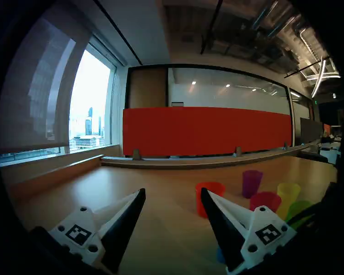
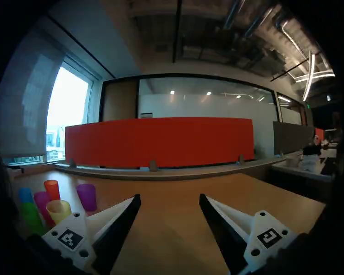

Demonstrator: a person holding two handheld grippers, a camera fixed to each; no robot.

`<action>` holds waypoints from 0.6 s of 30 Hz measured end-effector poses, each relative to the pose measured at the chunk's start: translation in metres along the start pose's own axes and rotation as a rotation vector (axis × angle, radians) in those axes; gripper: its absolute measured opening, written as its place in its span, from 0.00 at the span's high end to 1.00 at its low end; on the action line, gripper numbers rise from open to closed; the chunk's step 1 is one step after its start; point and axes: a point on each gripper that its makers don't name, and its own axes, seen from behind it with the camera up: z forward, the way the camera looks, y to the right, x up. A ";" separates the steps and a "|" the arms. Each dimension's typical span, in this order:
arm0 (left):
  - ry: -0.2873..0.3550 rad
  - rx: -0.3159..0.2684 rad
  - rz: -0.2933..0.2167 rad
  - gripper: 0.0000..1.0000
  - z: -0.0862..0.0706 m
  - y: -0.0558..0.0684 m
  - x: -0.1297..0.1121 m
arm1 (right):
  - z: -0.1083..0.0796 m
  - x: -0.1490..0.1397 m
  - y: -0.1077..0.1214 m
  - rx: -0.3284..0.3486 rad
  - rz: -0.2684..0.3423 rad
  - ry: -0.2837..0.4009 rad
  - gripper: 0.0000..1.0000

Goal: Pour water

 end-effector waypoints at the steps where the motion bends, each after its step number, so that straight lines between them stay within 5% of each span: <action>1: 0.000 0.000 0.000 0.11 0.000 0.000 0.000 | 0.000 -0.001 0.000 0.000 0.001 -0.002 0.01; 18: 0.000 0.000 0.000 0.11 0.000 0.001 0.000 | 0.000 -0.008 -0.004 -0.006 -0.025 -0.028 0.01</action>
